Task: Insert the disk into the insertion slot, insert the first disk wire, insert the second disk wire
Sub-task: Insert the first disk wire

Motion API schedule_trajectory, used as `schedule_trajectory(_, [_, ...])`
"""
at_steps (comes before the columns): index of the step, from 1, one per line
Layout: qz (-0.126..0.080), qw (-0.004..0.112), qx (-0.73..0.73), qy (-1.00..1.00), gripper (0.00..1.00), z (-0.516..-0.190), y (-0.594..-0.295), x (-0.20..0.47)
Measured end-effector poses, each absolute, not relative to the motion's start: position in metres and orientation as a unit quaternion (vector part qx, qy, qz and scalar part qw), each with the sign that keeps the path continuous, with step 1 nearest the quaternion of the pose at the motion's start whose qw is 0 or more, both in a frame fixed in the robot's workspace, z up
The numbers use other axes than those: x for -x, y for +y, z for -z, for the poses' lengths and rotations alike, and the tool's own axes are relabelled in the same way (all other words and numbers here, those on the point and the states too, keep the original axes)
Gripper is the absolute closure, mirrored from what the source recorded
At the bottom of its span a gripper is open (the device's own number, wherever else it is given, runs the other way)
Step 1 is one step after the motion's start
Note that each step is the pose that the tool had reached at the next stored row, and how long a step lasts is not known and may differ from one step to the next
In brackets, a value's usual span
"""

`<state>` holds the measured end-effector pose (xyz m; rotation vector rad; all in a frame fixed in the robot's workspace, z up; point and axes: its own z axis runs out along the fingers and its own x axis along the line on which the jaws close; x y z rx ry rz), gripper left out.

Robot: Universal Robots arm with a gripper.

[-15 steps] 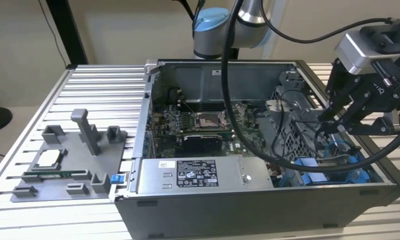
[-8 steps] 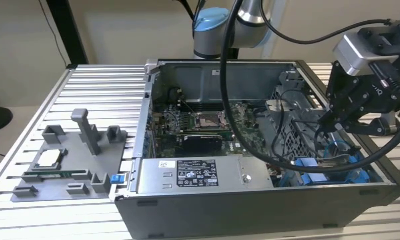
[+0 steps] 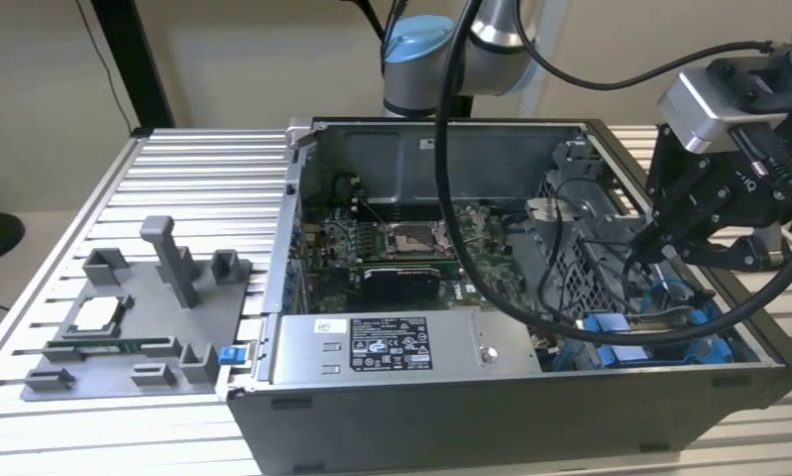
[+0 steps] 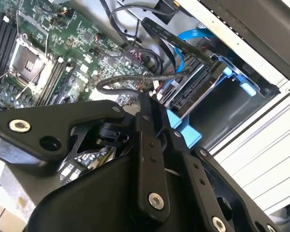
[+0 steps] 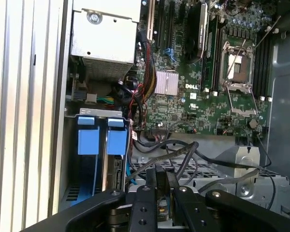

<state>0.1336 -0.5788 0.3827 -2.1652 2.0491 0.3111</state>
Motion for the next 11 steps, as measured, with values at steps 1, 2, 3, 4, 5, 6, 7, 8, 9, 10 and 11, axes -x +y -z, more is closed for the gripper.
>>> schedule_trajectory(1, [-0.103,0.071,0.721,0.682,1.00,-0.382,-0.579,-0.134])
schedule_trajectory(2, [-0.102,0.071,0.721,0.682,1.00,-0.382,-0.579,-0.134])
schedule_trajectory(3, [-0.101,0.070,0.721,0.682,1.00,-0.382,-0.580,-0.135])
schedule_trajectory(4, [-0.101,0.069,0.721,0.682,1.00,-0.382,-0.581,-0.135])
schedule_trajectory(5, [-0.100,0.068,0.721,0.682,1.00,-0.381,-0.582,-0.136])
schedule_trajectory(6, [-0.100,0.068,0.722,0.682,1.00,-0.381,-0.583,-0.136])
schedule_trajectory(7, [-0.099,0.068,0.722,0.682,1.00,-0.381,-0.585,-0.136])
schedule_trajectory(8, [-0.099,0.067,0.722,0.681,1.00,-0.381,-0.586,-0.137])
schedule_trajectory(9, [-0.099,0.067,0.722,0.681,1.00,-0.381,-0.587,-0.137])
schedule_trajectory(10, [-0.099,0.066,0.723,0.681,1.00,-0.380,-0.589,-0.137])
schedule_trajectory(11, [-0.098,0.066,0.723,0.681,1.00,-0.380,-0.590,-0.137])
